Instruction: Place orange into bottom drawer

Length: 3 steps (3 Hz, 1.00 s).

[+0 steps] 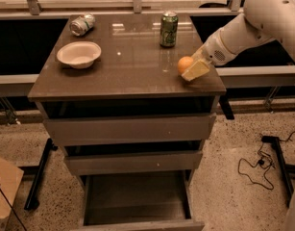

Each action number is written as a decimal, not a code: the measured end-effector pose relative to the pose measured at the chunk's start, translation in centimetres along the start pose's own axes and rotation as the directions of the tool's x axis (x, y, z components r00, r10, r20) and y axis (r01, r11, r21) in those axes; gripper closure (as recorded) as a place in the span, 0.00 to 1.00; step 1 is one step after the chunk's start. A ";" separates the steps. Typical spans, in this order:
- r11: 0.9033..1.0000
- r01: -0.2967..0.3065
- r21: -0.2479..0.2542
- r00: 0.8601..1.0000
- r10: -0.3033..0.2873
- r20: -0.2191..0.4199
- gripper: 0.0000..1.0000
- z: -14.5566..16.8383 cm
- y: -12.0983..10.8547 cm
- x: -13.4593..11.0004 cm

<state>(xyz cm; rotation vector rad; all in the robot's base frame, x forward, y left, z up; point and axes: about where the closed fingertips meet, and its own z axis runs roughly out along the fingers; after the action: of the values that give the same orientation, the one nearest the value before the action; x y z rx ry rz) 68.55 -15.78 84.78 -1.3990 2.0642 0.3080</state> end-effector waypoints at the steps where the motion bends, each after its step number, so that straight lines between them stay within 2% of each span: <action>1: 0.997 0.083 -0.009 0.996 -0.083 0.021 1.00 -1.4 2.9 -2.8; 2: 0.986 0.164 -0.019 0.986 -0.163 0.030 1.00 -3.3 7.0 -5.2; 3: 0.978 0.210 -0.015 0.977 -0.210 0.021 1.00 -4.6 11.8 -6.2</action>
Offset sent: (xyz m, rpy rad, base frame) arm -0.0888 0.0686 0.0660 -0.0422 -0.1044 0.2028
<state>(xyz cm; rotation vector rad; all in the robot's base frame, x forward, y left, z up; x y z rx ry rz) 57.79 -8.58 90.41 -1.6023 1.8815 0.2490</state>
